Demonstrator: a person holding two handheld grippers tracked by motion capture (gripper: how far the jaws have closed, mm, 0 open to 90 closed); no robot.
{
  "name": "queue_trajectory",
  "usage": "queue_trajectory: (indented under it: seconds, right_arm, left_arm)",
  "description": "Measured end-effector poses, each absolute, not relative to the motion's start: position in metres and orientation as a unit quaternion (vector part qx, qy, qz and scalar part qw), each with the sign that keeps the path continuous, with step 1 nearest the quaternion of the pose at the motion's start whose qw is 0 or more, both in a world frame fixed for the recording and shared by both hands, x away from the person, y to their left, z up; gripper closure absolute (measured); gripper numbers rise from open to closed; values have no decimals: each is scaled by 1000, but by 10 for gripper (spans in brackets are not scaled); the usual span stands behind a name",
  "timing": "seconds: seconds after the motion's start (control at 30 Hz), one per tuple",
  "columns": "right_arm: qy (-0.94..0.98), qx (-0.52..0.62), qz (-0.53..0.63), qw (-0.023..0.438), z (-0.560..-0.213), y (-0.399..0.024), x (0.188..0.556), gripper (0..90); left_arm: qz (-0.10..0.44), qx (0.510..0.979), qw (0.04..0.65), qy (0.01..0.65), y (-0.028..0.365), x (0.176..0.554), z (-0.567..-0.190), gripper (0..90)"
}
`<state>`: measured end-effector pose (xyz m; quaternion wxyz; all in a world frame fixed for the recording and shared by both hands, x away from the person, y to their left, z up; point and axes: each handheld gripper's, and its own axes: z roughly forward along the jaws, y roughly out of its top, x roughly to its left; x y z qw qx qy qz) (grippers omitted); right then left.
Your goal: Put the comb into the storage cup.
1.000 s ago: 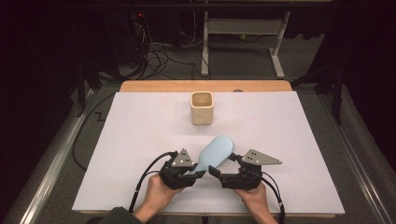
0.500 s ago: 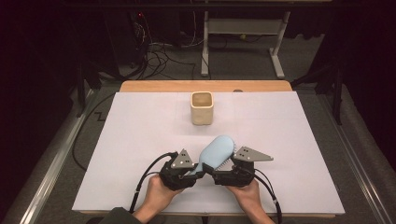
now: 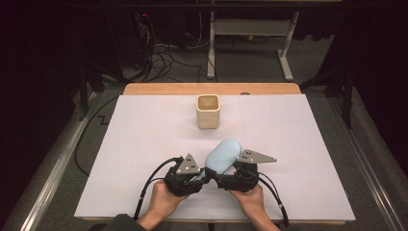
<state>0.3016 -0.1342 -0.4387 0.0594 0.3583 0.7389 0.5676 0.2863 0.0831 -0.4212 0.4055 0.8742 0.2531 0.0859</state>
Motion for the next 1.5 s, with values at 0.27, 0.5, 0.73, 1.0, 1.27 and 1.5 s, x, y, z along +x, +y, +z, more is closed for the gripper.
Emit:
queue_trajectory:
  seconds: [0.27,0.5,0.73,1.0,1.27,1.5]
  right_arm:
    - [738,371,563,28,-434,-132,305,352]
    - [739,369,564,18,-431,-130,306,419]
    - [743,358,565,27,-427,-127,305,456]
    - [755,342,558,34,-420,-122,305,502]
    - [762,329,556,39,-415,-119,305,532]
    - [769,322,551,43,-409,-117,305,545]
  left_arm:
    - [91,873,405,256,85,287,-420,690]
    - [94,871,407,258,87,287,-419,690]
    - [96,869,409,262,90,287,-418,690]
    - [96,867,412,264,93,288,-417,690]
    - [92,863,417,270,94,288,-415,687]
    - [91,860,425,267,96,287,-414,669]
